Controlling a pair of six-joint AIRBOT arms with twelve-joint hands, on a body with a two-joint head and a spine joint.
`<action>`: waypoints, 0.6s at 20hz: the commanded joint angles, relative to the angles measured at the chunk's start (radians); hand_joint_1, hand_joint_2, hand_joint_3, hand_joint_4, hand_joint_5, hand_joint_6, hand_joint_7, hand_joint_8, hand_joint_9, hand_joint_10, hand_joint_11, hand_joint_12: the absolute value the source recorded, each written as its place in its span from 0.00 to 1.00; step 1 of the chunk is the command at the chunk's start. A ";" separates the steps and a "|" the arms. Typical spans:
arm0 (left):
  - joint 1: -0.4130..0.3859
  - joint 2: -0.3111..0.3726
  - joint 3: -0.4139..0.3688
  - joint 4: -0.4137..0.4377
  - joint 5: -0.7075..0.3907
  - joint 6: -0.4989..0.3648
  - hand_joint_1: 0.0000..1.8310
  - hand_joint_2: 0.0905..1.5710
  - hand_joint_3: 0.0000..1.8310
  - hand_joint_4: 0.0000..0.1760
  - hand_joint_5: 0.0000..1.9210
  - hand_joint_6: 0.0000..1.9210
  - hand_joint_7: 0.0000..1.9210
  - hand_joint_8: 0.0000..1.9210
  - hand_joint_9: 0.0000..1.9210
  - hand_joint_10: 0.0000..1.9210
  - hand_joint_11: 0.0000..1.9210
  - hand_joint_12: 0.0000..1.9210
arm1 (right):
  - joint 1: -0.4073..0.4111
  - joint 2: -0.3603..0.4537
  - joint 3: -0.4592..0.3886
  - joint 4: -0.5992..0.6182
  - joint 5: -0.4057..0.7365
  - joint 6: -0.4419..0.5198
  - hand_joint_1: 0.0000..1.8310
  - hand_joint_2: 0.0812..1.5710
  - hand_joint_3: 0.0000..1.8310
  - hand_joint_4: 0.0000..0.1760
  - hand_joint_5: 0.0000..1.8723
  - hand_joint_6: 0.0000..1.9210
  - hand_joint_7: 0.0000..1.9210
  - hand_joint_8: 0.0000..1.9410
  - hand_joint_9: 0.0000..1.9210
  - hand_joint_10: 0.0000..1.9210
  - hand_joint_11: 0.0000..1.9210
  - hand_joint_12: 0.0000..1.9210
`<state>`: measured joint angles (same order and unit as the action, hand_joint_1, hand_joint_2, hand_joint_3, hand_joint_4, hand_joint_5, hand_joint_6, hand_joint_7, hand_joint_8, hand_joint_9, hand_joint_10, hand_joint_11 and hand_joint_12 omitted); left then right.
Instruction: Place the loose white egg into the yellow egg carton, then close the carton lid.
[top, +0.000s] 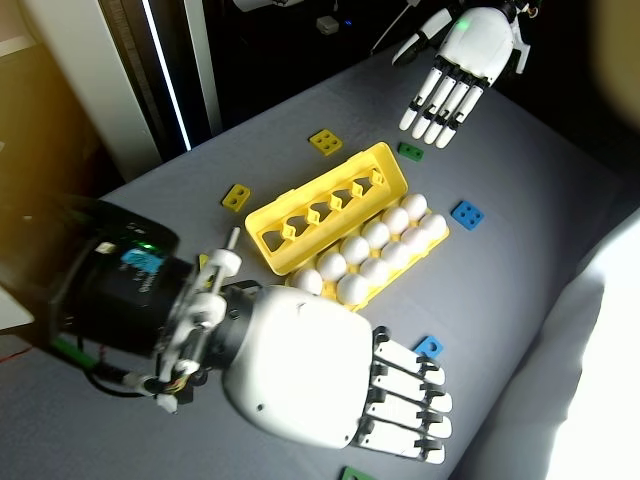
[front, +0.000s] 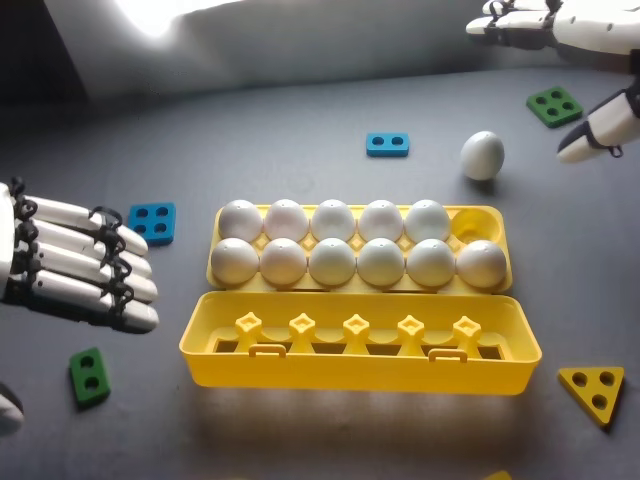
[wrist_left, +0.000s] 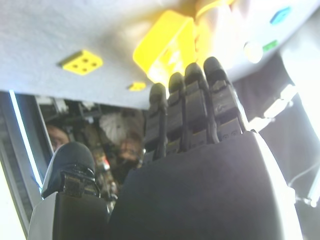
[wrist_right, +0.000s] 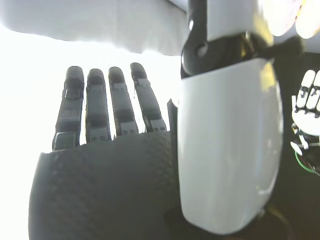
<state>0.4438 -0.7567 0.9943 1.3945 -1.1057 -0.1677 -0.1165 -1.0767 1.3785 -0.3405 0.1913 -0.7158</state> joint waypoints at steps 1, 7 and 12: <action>0.003 0.017 0.005 -0.055 -0.078 -0.010 0.00 0.74 0.00 0.00 0.11 0.00 0.10 0.01 0.08 0.00 0.00 0.15 | 0.012 0.014 0.011 0.011 0.094 0.004 0.65 0.54 0.01 0.00 0.05 0.00 0.00 0.00 0.00 0.00 0.00 0.09; 0.121 0.009 -0.008 -0.042 -0.132 -0.010 0.00 0.73 0.00 0.00 0.11 0.00 0.10 0.00 0.08 0.00 0.00 0.14 | 0.031 0.006 0.026 -0.217 0.101 0.235 0.66 0.56 0.00 0.00 0.05 0.00 0.00 0.00 0.00 0.00 0.00 0.07; 0.180 -0.008 -0.024 -0.050 -0.115 0.008 0.00 0.74 0.00 0.00 0.12 0.00 0.11 0.00 0.09 0.00 0.00 0.16 | 0.035 -0.011 0.061 -0.392 0.131 0.407 0.70 0.56 0.00 0.00 0.07 0.00 0.02 0.00 0.02 0.00 0.00 0.18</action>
<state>0.6266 -0.7746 0.9653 1.4021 -1.1591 -0.1581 -0.0967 -1.1053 1.4364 -0.7490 0.2451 -0.3122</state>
